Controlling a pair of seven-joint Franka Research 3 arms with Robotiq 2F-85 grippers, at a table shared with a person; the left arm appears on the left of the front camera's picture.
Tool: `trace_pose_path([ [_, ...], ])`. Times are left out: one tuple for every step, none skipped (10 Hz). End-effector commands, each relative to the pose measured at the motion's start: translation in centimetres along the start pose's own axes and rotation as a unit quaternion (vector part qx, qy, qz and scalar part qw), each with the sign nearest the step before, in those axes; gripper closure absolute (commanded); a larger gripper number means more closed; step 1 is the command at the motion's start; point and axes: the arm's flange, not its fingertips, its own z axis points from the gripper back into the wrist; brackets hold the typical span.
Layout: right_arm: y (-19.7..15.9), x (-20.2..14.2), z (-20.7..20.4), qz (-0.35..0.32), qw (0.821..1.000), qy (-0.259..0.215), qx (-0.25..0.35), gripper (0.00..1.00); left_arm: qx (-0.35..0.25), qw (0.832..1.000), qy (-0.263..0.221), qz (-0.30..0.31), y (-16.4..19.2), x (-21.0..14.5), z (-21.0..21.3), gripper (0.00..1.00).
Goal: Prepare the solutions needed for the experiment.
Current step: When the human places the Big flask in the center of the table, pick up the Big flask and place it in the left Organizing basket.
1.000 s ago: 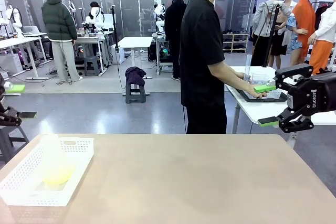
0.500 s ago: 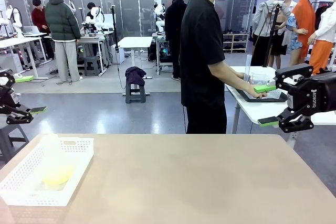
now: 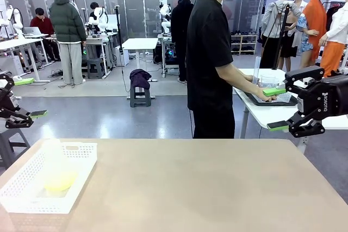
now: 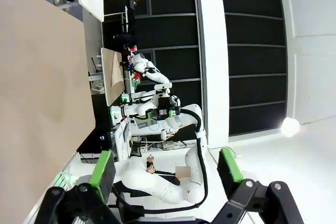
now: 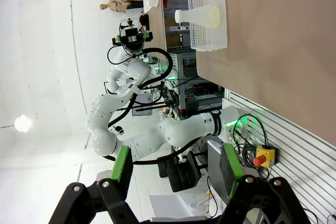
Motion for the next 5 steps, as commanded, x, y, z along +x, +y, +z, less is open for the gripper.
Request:
trace_pose_path([
  [0.09, 0.12, -0.02, 0.007, 1.000, 0.001, 0.008, 0.15, 0.005, 1.000, 0.004, -0.008, -0.38, -0.18, 0.01, 0.00],
  [0.09, 0.12, -0.02, 0.007, 1.000, 0.001, 0.008, 0.15, 0.005, 1.000, 0.004, -0.008, -0.38, -0.18, 0.01, 0.00],
  [0.09, 0.12, -0.02, 0.007, 1.000, 0.001, 0.008, 0.15, 0.005, 1.000, 0.004, -0.008, -0.38, -0.18, 0.01, 0.00],
  [0.09, 0.12, -0.02, 0.007, 1.000, 0.001, 0.008, 0.15, 0.005, 1.000, 0.004, -0.008, -0.38, -0.18, 0.01, 0.00],
  [0.09, 0.12, -0.02, 0.007, 1.000, 0.001, 0.008, 0.15, 0.005, 1.000, 0.004, -0.008, -0.38, -0.18, 0.01, 0.00],
])
